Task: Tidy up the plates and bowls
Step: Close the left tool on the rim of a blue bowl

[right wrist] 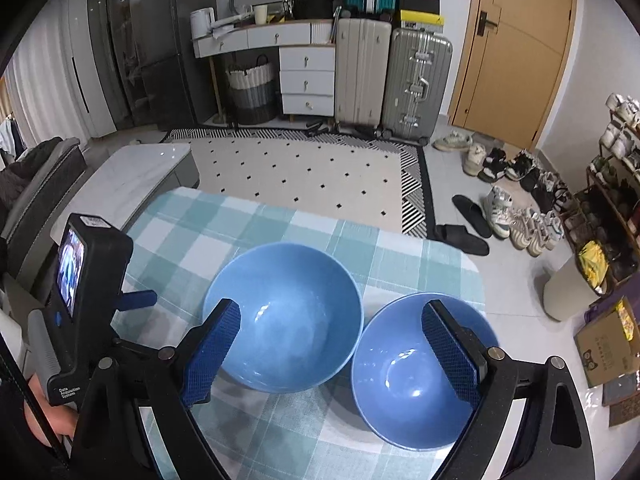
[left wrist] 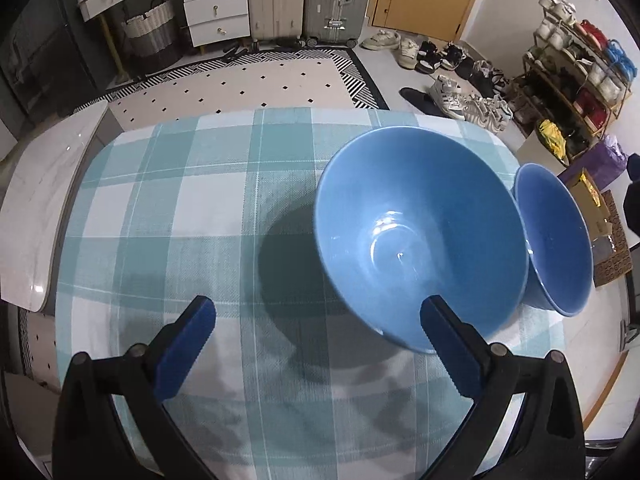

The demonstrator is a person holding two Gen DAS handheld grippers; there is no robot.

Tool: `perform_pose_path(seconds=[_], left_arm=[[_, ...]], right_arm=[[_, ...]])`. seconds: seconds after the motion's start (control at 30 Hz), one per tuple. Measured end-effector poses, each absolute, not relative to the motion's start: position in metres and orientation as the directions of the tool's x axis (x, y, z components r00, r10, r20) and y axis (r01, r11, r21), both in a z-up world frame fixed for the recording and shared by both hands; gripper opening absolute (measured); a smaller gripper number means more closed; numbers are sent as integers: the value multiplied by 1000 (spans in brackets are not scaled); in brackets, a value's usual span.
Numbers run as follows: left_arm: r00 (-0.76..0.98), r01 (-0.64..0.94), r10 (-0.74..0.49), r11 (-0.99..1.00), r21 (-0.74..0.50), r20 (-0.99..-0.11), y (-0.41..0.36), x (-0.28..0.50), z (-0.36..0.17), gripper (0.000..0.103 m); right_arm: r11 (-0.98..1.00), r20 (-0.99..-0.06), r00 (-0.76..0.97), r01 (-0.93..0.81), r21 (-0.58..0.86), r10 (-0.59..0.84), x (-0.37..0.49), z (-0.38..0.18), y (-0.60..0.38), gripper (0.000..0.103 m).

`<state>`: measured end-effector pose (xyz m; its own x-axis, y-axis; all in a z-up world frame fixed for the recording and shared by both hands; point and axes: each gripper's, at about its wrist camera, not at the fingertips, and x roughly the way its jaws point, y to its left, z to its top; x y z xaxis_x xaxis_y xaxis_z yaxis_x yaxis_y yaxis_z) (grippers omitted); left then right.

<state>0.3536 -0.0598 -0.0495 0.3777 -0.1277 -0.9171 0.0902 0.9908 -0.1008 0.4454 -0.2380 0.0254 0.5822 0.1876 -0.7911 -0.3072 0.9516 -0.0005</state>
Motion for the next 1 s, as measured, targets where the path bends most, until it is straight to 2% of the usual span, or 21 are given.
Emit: perform_pose_path(seconds=[0.33, 0.5, 0.63, 0.7, 0.8, 0.83, 0.93, 1.0], left_arm=[[372, 104, -135, 989, -104, -918, -67, 368, -68, 101], [360, 121, -128, 989, -90, -924, -72, 371, -76, 96], [352, 130, -132, 987, -91, -927, -74, 372, -79, 84], [349, 135, -135, 986, -93, -927, -74, 372, -80, 81], [341, 142, -146, 985, -103, -929, -74, 372, -82, 68], [334, 145, -150, 984, -107, -930, -75, 372, -83, 61], [332, 149, -153, 983, -109, -931, -75, 371, -84, 57], [327, 159, -168, 980, -120, -930, -74, 372, -84, 45]], right_arm=[[948, -816, 538, -315, 36, 210, 462, -10, -242, 94], [949, -824, 526, -313, 42, 209, 465, -20, -244, 94], [950, -828, 521, -310, 44, 208, 465, -26, -246, 94], [951, -830, 517, -307, 47, 208, 464, -29, -247, 94], [950, -834, 511, -309, 47, 208, 463, -33, -246, 94], [950, -836, 509, -311, 44, 205, 462, -32, -243, 94], [949, -838, 507, -312, 44, 205, 462, -34, -243, 94], [949, -842, 500, -312, 44, 204, 461, -37, -242, 94]])
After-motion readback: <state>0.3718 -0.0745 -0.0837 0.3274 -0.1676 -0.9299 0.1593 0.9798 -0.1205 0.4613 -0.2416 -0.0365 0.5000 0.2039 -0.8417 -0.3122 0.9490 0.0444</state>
